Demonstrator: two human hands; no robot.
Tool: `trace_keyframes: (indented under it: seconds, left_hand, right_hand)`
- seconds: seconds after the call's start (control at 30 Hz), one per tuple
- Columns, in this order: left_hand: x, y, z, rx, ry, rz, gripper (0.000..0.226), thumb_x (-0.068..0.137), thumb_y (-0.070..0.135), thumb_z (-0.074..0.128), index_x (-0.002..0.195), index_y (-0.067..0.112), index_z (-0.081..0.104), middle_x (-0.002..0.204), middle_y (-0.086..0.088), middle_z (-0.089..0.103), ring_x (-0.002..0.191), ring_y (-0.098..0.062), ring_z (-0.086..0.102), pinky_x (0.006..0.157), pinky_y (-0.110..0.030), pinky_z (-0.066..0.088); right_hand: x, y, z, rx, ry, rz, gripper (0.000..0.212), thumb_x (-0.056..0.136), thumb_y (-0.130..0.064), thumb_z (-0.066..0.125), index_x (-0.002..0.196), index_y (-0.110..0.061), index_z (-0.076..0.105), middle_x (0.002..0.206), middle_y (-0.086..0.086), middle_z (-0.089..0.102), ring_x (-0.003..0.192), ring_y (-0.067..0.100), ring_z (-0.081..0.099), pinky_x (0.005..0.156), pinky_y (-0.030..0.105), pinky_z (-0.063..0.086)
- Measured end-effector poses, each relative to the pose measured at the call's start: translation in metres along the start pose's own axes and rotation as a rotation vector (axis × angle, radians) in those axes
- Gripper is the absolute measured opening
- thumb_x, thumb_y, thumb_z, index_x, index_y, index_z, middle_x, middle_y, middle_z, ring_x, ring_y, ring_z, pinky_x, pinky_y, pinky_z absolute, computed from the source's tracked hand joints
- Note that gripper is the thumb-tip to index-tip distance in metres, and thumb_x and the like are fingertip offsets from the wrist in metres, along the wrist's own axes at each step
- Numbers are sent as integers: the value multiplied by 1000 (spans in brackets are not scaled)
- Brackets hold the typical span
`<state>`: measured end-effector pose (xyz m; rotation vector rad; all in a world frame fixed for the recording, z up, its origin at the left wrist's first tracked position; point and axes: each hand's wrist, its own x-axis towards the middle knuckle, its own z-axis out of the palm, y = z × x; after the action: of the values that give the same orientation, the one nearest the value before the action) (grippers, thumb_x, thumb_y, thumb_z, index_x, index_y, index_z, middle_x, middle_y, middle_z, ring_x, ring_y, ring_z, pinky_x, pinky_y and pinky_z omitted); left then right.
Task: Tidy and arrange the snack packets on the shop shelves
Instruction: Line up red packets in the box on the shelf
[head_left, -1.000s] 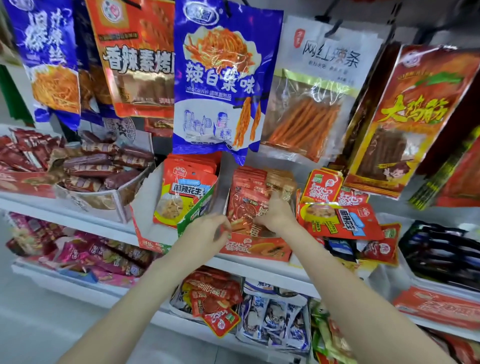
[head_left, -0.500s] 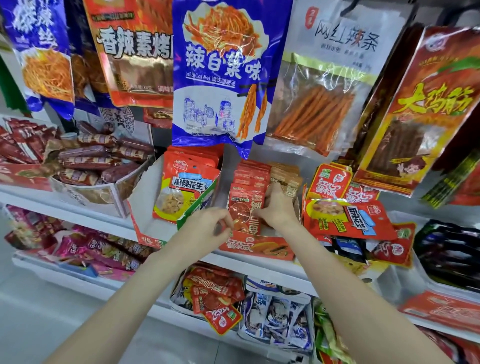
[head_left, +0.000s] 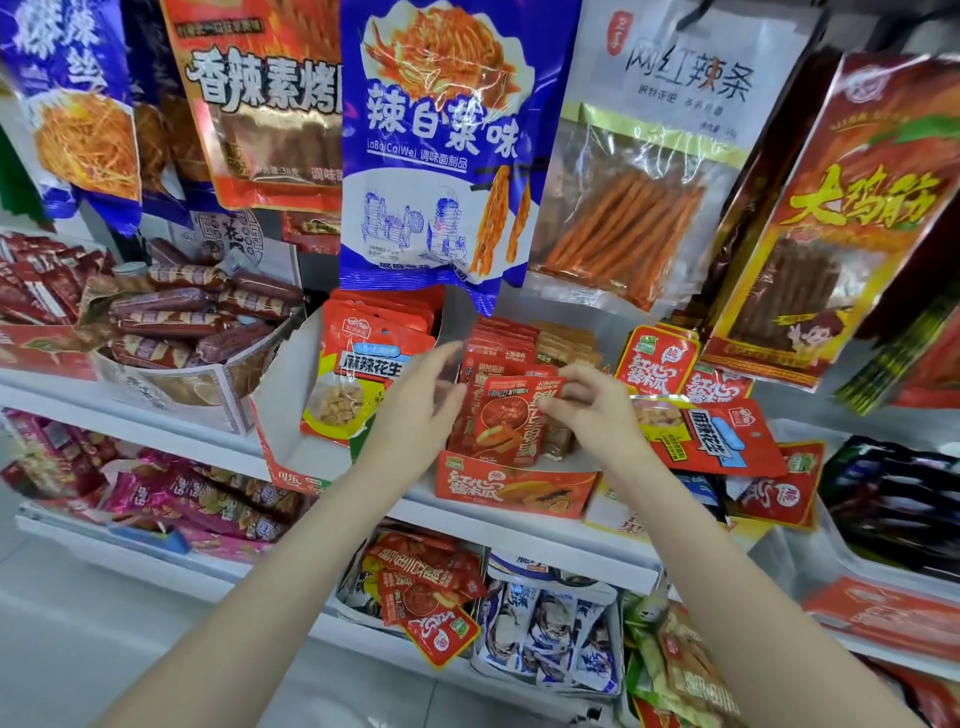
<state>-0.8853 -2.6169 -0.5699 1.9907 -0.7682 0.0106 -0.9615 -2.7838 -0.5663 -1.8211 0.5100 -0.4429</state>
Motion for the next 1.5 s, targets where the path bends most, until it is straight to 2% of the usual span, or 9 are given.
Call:
trace_keyframes:
  seconds: [0.07,0.2,0.37,0.6,0.8,0.97,1.1,1.27,1.5]
  left_hand:
    - [11,3,5,-26,-90,-26,27,92,16,53,118,17,58,112,3,62,101,-13,60,83,-29,52]
    - [21,3,6,-38,-5,-81,9,90,15,58,90,9,63,91,-6,67,81,-17,64,76,-38,56]
    - [18,7,0,-264,155,-146,14,89,12,58,76,13,56,81,-5,65,69,-12,67,71,-36,58]
    - [-8,24,6,-733,246,-266,21,88,1,56,79,15,44,89,-7,64,83,-14,68,71,-21,57]
    - [-23,35,15,-1066,-10,-322,12,90,-2,50,92,10,52,95,-3,66,83,-7,68,76,-19,55]
    - [-10,24,-7,-568,-366,-166,22,86,0,58,104,14,58,100,-1,65,92,-12,64,81,-21,54]
    - [10,7,-25,34,-240,-42,16,84,2,61,89,17,60,91,2,64,92,-13,61,88,-27,50]
    - [27,5,-15,378,-257,-64,25,86,8,56,110,7,61,108,-11,64,101,-26,59,89,-33,46]
    - [26,11,-1,461,-326,-130,40,85,18,63,121,2,54,113,-16,59,106,-30,56,86,-33,44]
  right_hand:
    - [0,1,-4,22,-64,21,21,83,-3,65,100,-15,58,90,2,67,79,8,65,64,17,52]
    - [3,3,-13,-25,61,22,14,83,-6,66,84,-17,59,93,11,70,85,24,68,75,39,57]
    - [-5,-6,-44,264,278,1,10,89,-2,56,97,-7,53,75,0,60,60,8,62,58,22,56]
    - [-24,-11,-47,860,146,343,24,92,-3,49,69,-10,49,72,5,53,73,20,54,50,18,52]
    - [-34,-24,-15,945,157,428,8,90,-4,55,97,-6,57,94,8,62,82,18,60,49,20,54]
    - [-29,-36,-24,870,196,295,21,88,0,56,108,-7,54,90,5,64,81,17,64,54,24,56]
    - [-13,-30,-36,511,393,68,23,83,-12,65,98,-17,48,93,1,66,76,13,68,60,30,58]
    - [11,-22,2,20,355,8,16,85,-11,64,88,-23,54,102,6,67,92,20,64,84,42,53]
    - [29,3,49,-381,232,109,22,89,-16,55,109,-7,59,116,17,58,104,34,57,86,36,45]
